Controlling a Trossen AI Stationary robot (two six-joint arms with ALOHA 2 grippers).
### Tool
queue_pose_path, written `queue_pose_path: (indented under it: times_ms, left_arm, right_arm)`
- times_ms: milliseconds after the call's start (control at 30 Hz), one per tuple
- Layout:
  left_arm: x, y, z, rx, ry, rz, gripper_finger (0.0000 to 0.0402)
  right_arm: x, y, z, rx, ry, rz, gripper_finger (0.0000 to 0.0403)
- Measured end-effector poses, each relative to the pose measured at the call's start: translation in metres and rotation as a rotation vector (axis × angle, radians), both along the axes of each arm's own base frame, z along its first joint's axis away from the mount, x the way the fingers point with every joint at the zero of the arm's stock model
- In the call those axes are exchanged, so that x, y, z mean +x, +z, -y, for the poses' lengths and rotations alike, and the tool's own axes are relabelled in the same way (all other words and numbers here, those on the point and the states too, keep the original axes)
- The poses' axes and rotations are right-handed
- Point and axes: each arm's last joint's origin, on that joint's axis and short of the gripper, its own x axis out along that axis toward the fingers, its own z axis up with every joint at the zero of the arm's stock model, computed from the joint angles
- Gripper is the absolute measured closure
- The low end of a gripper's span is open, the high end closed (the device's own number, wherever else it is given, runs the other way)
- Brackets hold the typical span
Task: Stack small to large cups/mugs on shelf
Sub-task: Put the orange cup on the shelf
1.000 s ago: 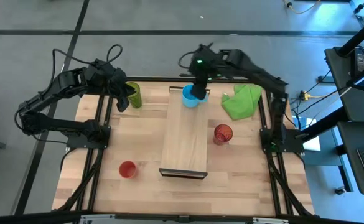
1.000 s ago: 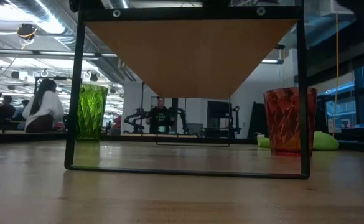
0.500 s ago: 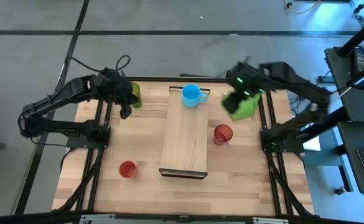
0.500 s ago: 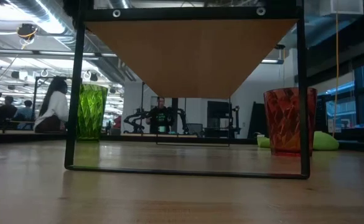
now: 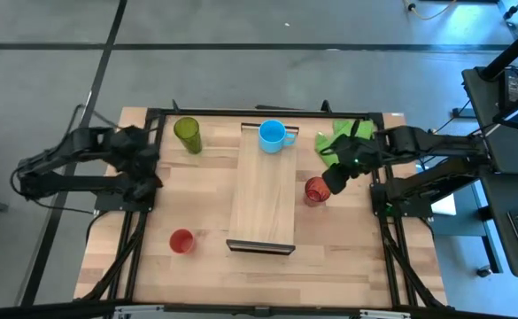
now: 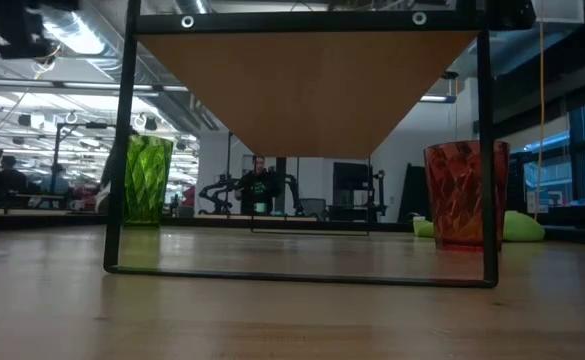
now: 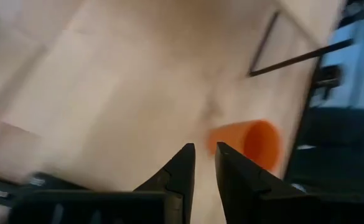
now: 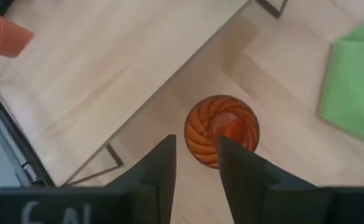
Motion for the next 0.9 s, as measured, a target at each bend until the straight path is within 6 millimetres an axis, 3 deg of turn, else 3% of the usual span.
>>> queue_pose_path:
  times_ms: [133,267,367,533,633,767,900]
  left_arm:
    - [-0.006,0.004,0.007,-0.112,0.059,0.053,0.0344]
    - [0.002,0.014,0.010,-0.153,0.040,0.152,0.0344]
    - [0.016,0.052,0.012,-0.115,-0.005,0.462,0.0344]
    - [0.019,0.133,0.018,-0.045,-0.126,1.076,0.0344]
    - [0.022,0.161,0.026,-0.056,-0.292,1.371,0.0344]
    - [0.039,0.165,0.043,-0.093,-0.449,1.430,0.0344]
    - [0.066,0.151,0.082,-0.126,-0.588,1.324,0.0344]
  right_arm:
    - [0.001,0.000,0.001,-0.050,-0.020,0.007,0.0269]
    - [0.000,0.011,0.003,-0.108,-0.024,0.065,0.0256]
    - [-0.001,0.021,0.005,-0.152,-0.031,0.108,0.0249]
    - [-0.005,0.043,0.008,-0.236,-0.047,0.180,0.0245]
    - [-0.007,0.053,0.009,-0.258,-0.068,0.213,0.0244]
    - [-0.009,0.060,0.010,-0.255,-0.071,0.237,0.0244]
    - [-0.008,0.060,0.006,-0.249,-0.055,0.245,0.0244]
